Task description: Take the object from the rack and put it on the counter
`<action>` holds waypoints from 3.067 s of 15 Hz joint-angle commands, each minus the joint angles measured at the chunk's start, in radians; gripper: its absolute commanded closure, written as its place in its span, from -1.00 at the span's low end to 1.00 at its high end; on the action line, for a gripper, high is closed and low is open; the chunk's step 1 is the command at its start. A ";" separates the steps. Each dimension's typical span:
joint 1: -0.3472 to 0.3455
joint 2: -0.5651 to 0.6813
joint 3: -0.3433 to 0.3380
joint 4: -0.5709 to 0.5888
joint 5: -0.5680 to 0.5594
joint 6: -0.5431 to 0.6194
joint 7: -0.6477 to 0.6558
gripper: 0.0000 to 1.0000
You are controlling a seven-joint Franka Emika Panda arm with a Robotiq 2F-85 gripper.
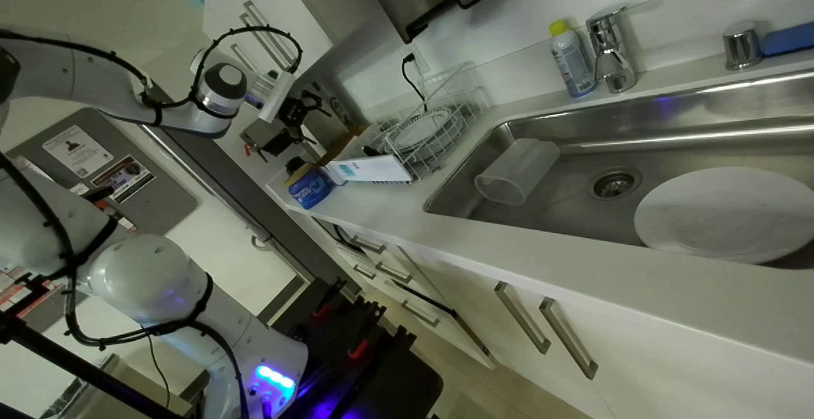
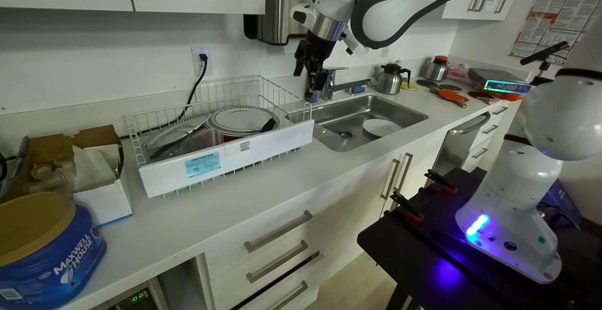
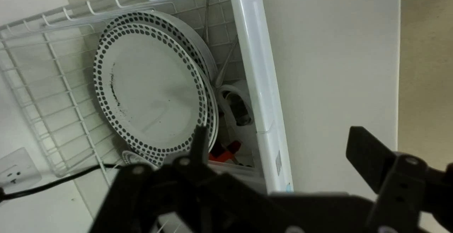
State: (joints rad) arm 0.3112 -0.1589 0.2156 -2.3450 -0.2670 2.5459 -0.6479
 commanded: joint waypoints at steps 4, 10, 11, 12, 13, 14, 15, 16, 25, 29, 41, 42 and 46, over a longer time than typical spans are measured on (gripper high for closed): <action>0.008 0.128 -0.014 -0.035 0.125 0.224 -0.299 -1.00; -0.037 0.273 0.024 0.000 0.181 0.330 -0.424 -1.00; -0.039 0.290 0.015 0.008 0.126 0.345 -0.383 -1.00; -0.041 0.303 0.007 0.015 0.085 0.361 -0.363 -1.00; -0.041 0.314 -0.002 0.026 0.038 0.375 -0.335 -1.00; -0.042 0.326 -0.010 0.041 -0.001 0.386 -0.307 -1.00; -0.044 0.338 -0.013 0.057 -0.030 0.395 -0.286 -1.00; -0.015 0.350 -0.047 0.074 -0.050 0.402 -0.267 -1.00; -0.029 0.487 -0.046 0.235 -0.148 0.355 -0.194 -1.00; -0.025 0.533 -0.053 0.279 -0.177 0.356 -0.163 -0.74; -0.009 0.567 -0.079 0.311 -0.209 0.351 -0.123 0.89; -0.006 0.561 -0.083 0.308 -0.217 0.348 -0.111 0.89; 0.052 0.484 -0.129 0.256 -0.245 0.348 -0.040 0.89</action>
State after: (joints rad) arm 0.3065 0.4049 0.1325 -2.0512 -0.4700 2.9229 -0.7670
